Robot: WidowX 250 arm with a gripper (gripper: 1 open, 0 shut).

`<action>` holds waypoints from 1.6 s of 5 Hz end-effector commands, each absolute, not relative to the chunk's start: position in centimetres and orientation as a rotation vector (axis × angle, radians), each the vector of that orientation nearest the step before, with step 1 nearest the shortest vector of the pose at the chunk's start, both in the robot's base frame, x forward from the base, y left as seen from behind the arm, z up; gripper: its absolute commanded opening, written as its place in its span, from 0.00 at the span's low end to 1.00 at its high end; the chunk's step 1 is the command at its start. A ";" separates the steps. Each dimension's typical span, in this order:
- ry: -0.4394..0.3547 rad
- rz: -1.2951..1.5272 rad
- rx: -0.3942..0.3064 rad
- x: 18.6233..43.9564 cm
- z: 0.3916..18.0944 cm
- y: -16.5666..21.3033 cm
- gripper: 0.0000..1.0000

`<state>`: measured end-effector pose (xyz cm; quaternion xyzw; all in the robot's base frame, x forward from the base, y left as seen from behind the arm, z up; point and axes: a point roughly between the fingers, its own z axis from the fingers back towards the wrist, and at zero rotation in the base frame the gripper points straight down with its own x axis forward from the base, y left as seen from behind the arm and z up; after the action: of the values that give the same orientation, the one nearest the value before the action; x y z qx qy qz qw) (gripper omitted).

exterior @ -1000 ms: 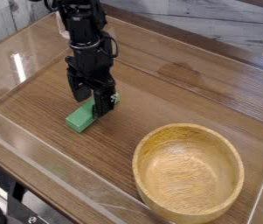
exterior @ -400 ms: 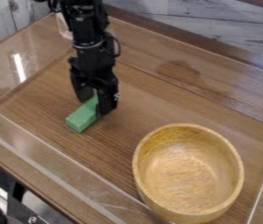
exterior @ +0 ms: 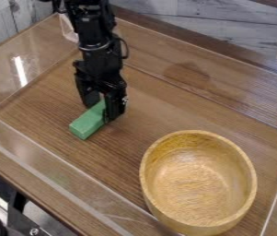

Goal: Put the green block in the brown bowl

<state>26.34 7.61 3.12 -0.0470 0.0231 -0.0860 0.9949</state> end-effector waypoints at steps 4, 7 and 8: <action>0.015 -0.138 -0.097 27.7 3.6 8.3 1.00; 0.081 -0.109 -0.137 26.6 4.4 8.4 0.00; 0.122 -0.090 -0.155 26.1 5.7 8.4 0.00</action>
<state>24.87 7.67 3.56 -0.0958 0.1014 -0.0455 0.9892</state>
